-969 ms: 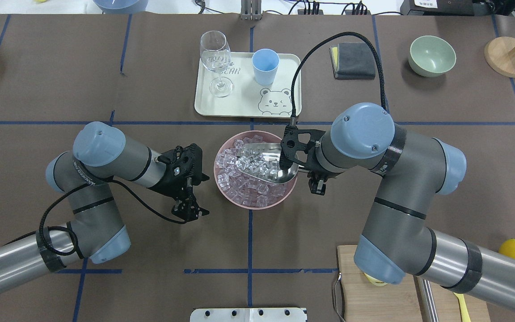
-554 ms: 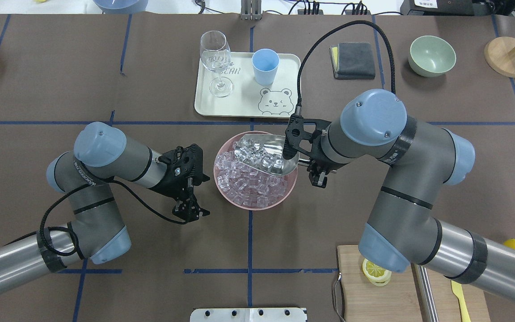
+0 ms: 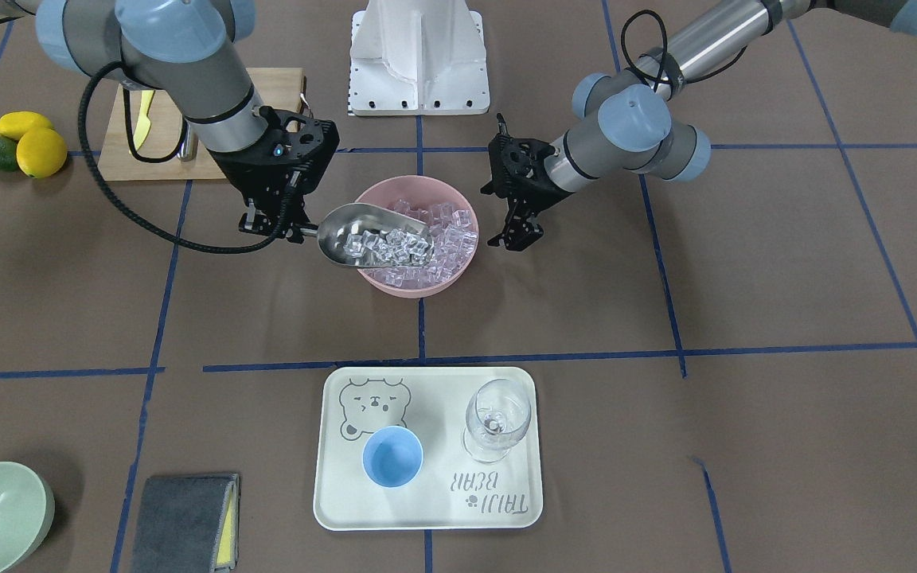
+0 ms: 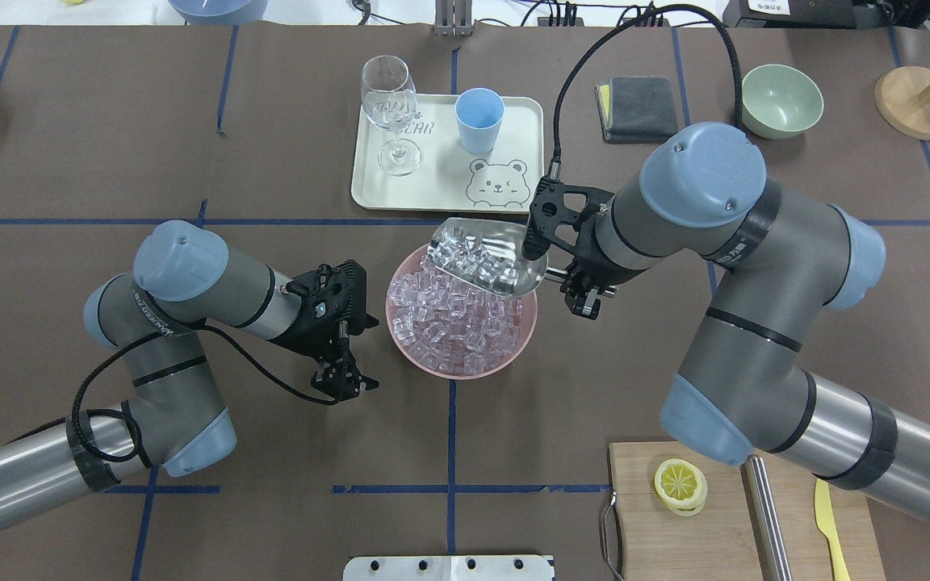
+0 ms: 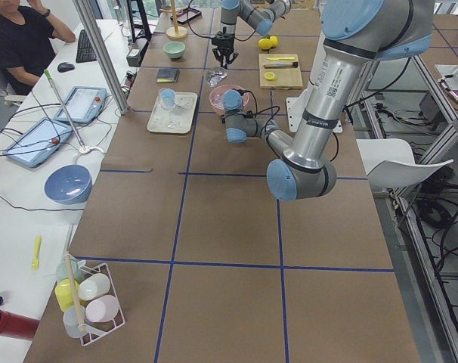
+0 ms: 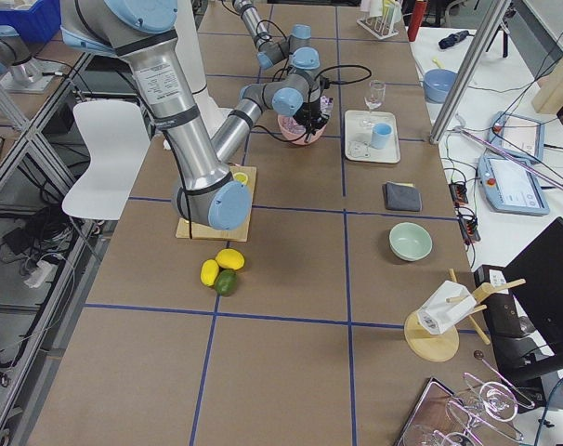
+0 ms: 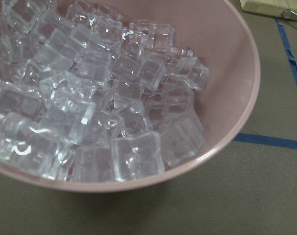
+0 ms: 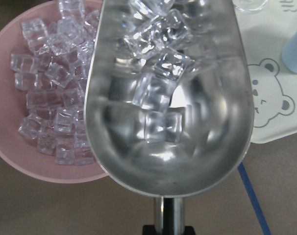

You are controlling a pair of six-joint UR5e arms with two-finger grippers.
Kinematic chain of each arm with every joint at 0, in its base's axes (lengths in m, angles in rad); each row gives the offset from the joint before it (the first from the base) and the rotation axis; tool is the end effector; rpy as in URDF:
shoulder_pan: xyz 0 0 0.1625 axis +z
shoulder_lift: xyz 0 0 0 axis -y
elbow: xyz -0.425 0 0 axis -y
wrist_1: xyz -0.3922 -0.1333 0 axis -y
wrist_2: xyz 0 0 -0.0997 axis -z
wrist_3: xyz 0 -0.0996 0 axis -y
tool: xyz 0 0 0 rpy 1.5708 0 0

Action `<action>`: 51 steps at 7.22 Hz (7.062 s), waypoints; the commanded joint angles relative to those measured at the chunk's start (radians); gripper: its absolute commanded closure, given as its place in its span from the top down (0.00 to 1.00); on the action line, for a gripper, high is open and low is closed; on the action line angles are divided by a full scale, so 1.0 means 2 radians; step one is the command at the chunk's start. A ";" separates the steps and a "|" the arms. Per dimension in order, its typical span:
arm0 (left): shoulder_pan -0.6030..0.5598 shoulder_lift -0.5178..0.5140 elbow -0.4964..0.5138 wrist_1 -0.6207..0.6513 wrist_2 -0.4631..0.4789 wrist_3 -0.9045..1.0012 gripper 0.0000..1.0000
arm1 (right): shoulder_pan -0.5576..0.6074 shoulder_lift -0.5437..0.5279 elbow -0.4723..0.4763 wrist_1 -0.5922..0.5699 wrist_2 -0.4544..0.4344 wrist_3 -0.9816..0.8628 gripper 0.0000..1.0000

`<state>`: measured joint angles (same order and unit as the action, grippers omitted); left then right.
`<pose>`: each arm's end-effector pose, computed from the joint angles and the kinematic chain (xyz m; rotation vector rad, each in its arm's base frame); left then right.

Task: Put ice in cup with scoop
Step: 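Carry the filled scoop toward the blue cup while the left gripper withdraws, then tilt the scoop over the light blue cup with the right gripper to pour ice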

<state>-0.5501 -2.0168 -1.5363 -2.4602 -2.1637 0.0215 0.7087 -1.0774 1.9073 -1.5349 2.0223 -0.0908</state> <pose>0.5126 -0.4055 0.3150 0.9310 1.1293 1.2484 -0.3962 -0.4580 0.2296 0.6626 -0.7495 -1.0719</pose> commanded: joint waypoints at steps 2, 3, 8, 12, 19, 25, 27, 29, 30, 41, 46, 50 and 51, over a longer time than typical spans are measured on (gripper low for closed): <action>-0.052 0.049 -0.043 0.011 0.002 -0.021 1.00 | 0.052 0.006 0.020 -0.087 0.043 0.005 0.00; -0.075 0.054 -0.046 0.008 0.003 -0.042 1.00 | 0.055 0.009 0.023 -0.107 0.043 0.014 0.00; -0.218 0.070 -0.061 0.014 0.012 -0.162 1.00 | 0.067 0.009 0.017 -0.109 0.039 0.104 0.00; -0.218 0.114 -0.046 0.003 0.050 -0.147 1.00 | 0.068 0.016 0.001 -0.110 0.027 0.125 0.00; -0.267 0.133 -0.044 0.023 0.062 -0.153 1.00 | 0.071 0.122 -0.120 -0.161 0.027 0.128 0.00; -0.277 0.123 -0.052 0.122 0.063 -0.146 1.00 | 0.071 0.147 -0.159 -0.161 0.030 0.127 0.00; -0.277 0.123 -0.049 0.124 0.063 -0.146 1.00 | 0.061 0.151 -0.177 -0.161 0.032 0.120 0.00; -0.277 0.123 -0.046 0.132 0.063 -0.146 1.00 | 0.054 0.172 -0.203 -0.163 0.033 0.119 0.00; -0.277 0.123 -0.046 0.136 0.062 -0.146 1.00 | 0.054 0.196 -0.234 -0.169 0.036 0.117 0.00; -0.277 0.128 -0.043 0.137 0.057 -0.146 1.00 | 0.087 0.331 -0.382 -0.350 0.006 -0.023 0.00; -0.278 0.132 -0.043 0.136 0.056 -0.146 1.00 | 0.083 0.369 -0.432 -0.362 -0.035 -0.047 0.00; -0.277 0.131 -0.043 0.136 0.056 -0.146 1.00 | 0.083 0.378 -0.437 -0.387 -0.081 -0.088 0.00; -0.278 0.131 -0.043 0.136 0.056 -0.146 1.00 | 0.083 0.378 -0.436 -0.393 -0.091 -0.099 0.00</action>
<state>-1.1056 -1.7542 -1.6229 -2.1877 -2.0509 -0.2713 0.8744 -0.3245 1.0352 -2.3025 1.8694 -0.2584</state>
